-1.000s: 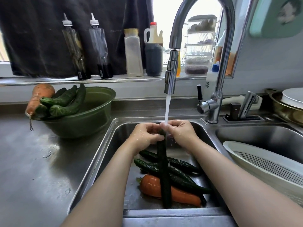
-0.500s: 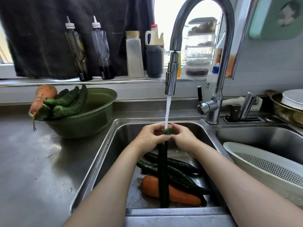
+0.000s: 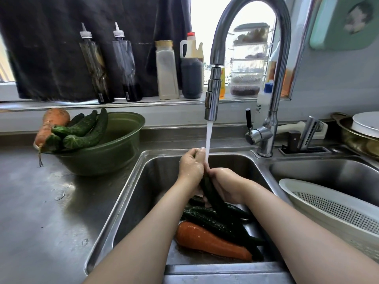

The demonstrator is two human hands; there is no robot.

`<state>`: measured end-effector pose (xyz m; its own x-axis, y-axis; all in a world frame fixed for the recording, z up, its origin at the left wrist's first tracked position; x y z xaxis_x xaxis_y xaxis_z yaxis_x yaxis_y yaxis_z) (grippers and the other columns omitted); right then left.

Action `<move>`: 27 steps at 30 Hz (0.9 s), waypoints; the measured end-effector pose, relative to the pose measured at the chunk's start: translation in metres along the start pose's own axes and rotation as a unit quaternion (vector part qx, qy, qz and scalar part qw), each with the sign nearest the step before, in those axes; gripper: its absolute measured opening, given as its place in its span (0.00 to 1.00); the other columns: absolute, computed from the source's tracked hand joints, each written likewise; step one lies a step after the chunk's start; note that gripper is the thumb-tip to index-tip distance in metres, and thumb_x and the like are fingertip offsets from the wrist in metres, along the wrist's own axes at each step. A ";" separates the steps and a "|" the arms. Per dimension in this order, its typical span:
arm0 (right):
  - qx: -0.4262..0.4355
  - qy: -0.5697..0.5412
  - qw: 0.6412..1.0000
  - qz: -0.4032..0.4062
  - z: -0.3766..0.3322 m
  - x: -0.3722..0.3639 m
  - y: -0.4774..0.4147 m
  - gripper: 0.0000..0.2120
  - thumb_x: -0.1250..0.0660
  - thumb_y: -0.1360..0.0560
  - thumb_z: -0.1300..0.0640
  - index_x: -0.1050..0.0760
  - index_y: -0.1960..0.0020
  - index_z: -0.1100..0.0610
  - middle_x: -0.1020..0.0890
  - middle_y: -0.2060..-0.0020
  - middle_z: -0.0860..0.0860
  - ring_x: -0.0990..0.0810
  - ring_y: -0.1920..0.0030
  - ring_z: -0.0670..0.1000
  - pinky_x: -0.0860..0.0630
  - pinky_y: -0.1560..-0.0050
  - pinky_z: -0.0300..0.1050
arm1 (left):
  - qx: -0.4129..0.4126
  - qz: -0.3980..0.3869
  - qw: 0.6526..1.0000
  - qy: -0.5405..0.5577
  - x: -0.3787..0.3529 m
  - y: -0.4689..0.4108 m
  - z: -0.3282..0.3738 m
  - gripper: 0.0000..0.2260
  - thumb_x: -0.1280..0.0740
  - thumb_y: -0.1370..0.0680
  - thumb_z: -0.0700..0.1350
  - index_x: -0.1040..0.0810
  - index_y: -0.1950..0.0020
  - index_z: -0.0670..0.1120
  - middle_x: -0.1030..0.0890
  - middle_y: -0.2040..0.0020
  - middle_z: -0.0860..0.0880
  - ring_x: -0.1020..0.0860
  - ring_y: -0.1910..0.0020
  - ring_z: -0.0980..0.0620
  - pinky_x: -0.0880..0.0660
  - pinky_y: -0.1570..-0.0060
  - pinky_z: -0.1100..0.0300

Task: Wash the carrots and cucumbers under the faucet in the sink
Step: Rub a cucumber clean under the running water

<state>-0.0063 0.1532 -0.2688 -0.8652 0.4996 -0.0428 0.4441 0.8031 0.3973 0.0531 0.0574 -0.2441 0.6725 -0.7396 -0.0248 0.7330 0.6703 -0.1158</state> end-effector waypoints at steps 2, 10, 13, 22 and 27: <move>0.005 -0.006 1.000 -0.020 -0.002 -0.001 -0.001 0.22 0.52 0.16 0.44 0.24 0.49 0.56 0.21 0.63 0.57 0.23 0.66 0.55 0.24 0.59 0.50 | 0.045 0.024 0.998 0.048 0.002 -0.004 0.002 0.18 0.38 0.16 0.46 0.29 0.66 0.47 0.29 0.74 0.53 0.31 0.72 0.53 0.30 0.65 0.58; 0.117 0.097 0.988 0.018 0.004 0.012 -0.005 0.08 0.26 0.26 0.57 0.20 0.53 0.62 0.17 0.63 0.58 0.18 0.62 0.57 0.20 0.57 0.51 | 0.123 -0.020 0.967 0.220 0.010 -0.009 0.010 0.13 0.45 0.12 0.46 0.23 0.50 0.46 0.27 0.62 0.49 0.28 0.63 0.53 0.27 0.57 0.59; 0.128 0.098 0.987 0.008 0.007 0.023 -0.002 0.12 0.28 0.22 0.54 0.18 0.49 0.65 0.16 0.59 0.61 0.18 0.57 0.58 0.20 0.52 0.48 | 0.130 -0.100 0.963 0.214 0.014 -0.006 0.011 0.11 0.45 0.13 0.39 0.23 0.43 0.44 0.20 0.53 0.46 0.20 0.52 0.51 0.24 0.47 0.56; 0.115 0.188 0.975 -0.019 0.009 0.018 -0.002 0.08 0.25 0.29 0.61 0.20 0.54 0.65 0.22 0.63 0.61 0.23 0.65 0.55 0.24 0.59 0.47 | 0.118 -0.131 0.979 0.105 -0.005 0.006 0.013 0.14 0.36 0.16 0.48 0.26 0.61 0.46 0.26 0.66 0.49 0.26 0.68 0.51 0.26 0.61 0.57; 0.129 0.188 0.974 -0.005 0.009 0.014 -0.005 0.04 0.25 0.30 0.67 0.18 0.59 0.60 0.18 0.64 0.57 0.19 0.63 0.54 0.21 0.58 0.47 | 0.216 -0.088 0.936 0.262 -0.001 0.001 0.014 0.16 0.41 0.14 0.51 0.28 0.58 0.46 0.27 0.68 0.48 0.29 0.72 0.51 0.28 0.67 0.59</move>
<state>-0.0182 0.1589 -0.2798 -0.8721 0.3765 0.3125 0.4375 0.8859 0.1538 0.0545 0.0600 -0.2307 0.4773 -0.6927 -0.5408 0.8772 0.4121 0.2464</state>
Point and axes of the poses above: each hand's wrist, its own y-axis away from the middle knuckle, its own x-axis out of the back of the hand, z = x × y, the point moved 1 cm from there along -y, towards the middle knuckle
